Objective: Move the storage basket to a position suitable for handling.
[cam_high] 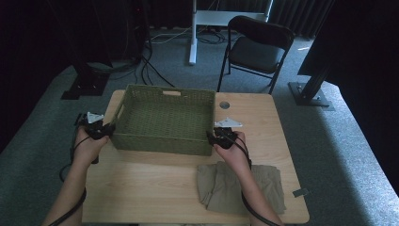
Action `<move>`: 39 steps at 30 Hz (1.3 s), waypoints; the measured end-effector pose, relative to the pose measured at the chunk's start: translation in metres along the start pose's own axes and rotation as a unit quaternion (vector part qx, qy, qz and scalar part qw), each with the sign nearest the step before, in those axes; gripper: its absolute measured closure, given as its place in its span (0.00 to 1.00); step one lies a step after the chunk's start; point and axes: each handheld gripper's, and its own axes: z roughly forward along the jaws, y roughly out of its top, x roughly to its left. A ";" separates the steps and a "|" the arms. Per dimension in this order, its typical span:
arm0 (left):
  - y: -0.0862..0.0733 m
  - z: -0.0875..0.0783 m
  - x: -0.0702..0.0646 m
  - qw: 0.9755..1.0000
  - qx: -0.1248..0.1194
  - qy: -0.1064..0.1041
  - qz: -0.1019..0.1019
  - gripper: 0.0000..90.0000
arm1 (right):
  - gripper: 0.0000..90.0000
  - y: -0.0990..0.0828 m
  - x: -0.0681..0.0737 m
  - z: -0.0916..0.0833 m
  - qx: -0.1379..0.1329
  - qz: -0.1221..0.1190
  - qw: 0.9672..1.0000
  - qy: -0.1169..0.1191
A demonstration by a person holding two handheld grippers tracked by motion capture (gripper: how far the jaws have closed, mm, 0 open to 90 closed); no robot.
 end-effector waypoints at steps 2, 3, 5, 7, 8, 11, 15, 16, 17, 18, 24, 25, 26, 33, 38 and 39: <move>-0.004 -0.003 -0.003 1.000 -0.006 0.000 -0.005 0.89 | 0.71 0.000 -0.001 0.000 -0.001 0.008 1.000 -0.002; -0.005 -0.004 -0.004 1.000 -0.007 -0.001 -0.009 0.89 | 0.72 0.000 -0.001 -0.001 0.000 0.011 1.000 -0.005; -0.008 -0.007 -0.006 1.000 -0.008 -0.002 -0.011 0.89 | 0.74 0.000 -0.001 -0.002 0.003 0.013 1.000 -0.013; -0.010 -0.010 -0.009 1.000 -0.008 -0.002 -0.013 0.89 | 0.75 0.000 -0.001 -0.002 0.005 0.010 1.000 -0.021; -0.011 -0.012 -0.010 1.000 -0.007 -0.001 -0.010 0.89 | 0.75 0.000 -0.001 -0.003 0.006 0.009 1.000 -0.025; -0.014 -0.016 -0.013 1.000 -0.005 -0.004 -0.008 0.89 | 0.76 -0.001 -0.002 -0.005 0.010 0.009 0.999 -0.031; -0.016 -0.017 -0.015 1.000 -0.010 -0.013 -0.017 0.89 | 0.77 -0.003 -0.003 -0.008 0.009 0.015 0.999 -0.031; -0.016 -0.017 -0.017 1.000 -0.011 -0.013 -0.015 0.89 | 0.78 -0.003 -0.003 -0.009 0.009 0.009 0.999 -0.036; -0.016 -0.017 -0.019 1.000 -0.008 -0.010 -0.011 0.89 | 0.78 -0.004 -0.002 -0.010 0.011 0.006 0.999 -0.041; -0.016 -0.017 -0.020 1.000 -0.007 -0.008 -0.009 0.89 | 0.78 -0.004 -0.003 -0.011 0.010 0.010 0.999 -0.042; -0.018 -0.020 -0.027 1.000 -0.008 -0.023 -0.012 0.89 | 0.79 -0.010 -0.010 -0.018 0.008 0.026 0.999 -0.037; -0.019 -0.021 -0.028 1.000 -0.008 -0.022 -0.013 0.89 | 0.79 -0.011 -0.011 -0.019 0.007 0.028 0.999 -0.035; -0.019 -0.021 -0.030 1.000 -0.010 -0.022 -0.013 0.89 | 0.79 -0.011 -0.012 -0.020 0.008 0.029 0.999 -0.034; -0.020 -0.020 -0.025 0.998 -0.013 -0.054 -0.017 0.82 | 0.77 -0.011 -0.017 -0.022 0.013 0.030 0.999 -0.024; -0.008 -0.015 -0.018 0.997 -0.039 -0.057 -0.018 0.53 | 0.64 -0.002 -0.029 -0.021 -0.021 0.051 0.998 -0.019; -0.005 -0.013 -0.016 0.997 -0.044 -0.051 -0.023 0.49 | 0.61 0.001 -0.031 -0.020 -0.027 0.053 0.998 -0.022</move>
